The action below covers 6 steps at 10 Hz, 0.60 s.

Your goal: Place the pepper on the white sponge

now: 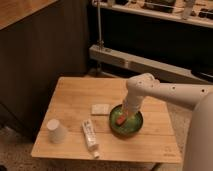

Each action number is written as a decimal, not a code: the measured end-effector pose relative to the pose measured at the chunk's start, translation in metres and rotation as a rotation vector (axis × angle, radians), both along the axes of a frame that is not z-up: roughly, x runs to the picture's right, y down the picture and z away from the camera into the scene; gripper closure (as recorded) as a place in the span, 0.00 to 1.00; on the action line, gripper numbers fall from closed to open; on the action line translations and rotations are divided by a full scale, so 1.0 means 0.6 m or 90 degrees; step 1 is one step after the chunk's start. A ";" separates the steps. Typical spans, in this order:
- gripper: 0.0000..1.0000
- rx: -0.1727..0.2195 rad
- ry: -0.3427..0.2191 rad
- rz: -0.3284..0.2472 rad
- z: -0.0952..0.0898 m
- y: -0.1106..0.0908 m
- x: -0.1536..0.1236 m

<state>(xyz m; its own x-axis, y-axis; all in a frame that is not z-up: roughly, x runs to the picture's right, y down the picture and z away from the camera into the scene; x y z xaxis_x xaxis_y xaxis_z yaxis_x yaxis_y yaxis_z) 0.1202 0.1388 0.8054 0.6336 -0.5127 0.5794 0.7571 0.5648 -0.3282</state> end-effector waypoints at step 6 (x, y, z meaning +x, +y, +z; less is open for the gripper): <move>0.20 -0.019 -0.016 0.013 0.062 0.047 -0.013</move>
